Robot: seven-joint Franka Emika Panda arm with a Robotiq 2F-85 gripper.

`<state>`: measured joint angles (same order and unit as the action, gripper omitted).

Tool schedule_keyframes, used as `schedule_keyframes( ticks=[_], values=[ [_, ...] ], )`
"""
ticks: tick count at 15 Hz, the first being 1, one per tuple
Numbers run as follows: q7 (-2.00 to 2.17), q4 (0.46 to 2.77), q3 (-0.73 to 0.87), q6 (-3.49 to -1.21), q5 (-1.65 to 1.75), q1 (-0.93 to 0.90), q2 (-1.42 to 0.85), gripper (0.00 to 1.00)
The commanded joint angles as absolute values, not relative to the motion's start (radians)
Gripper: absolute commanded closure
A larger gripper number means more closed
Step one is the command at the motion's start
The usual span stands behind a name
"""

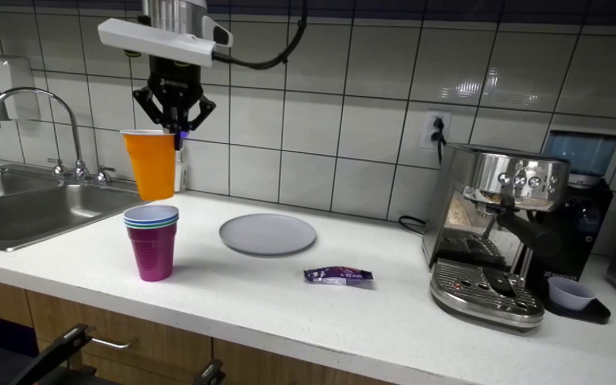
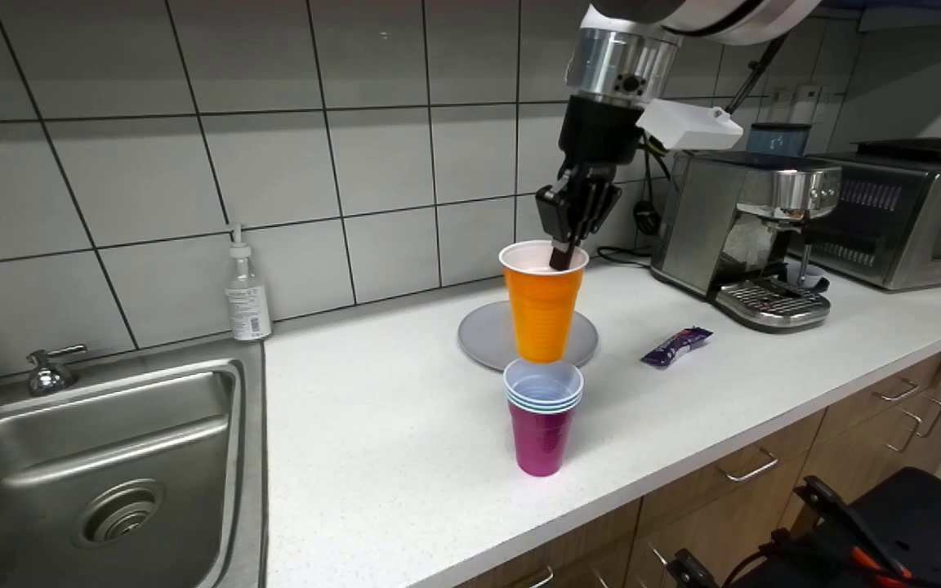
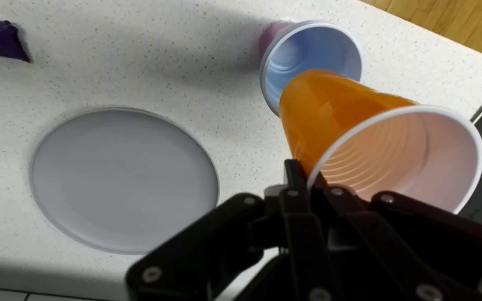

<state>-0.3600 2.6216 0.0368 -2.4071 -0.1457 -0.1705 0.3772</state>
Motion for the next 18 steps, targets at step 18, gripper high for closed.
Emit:
schedule_keyframes(
  ticks=[18],
  values=[
    [-0.299, 2.701, -0.018, -2.502, -0.114, -0.178, 0.368, 0.99]
  ],
)
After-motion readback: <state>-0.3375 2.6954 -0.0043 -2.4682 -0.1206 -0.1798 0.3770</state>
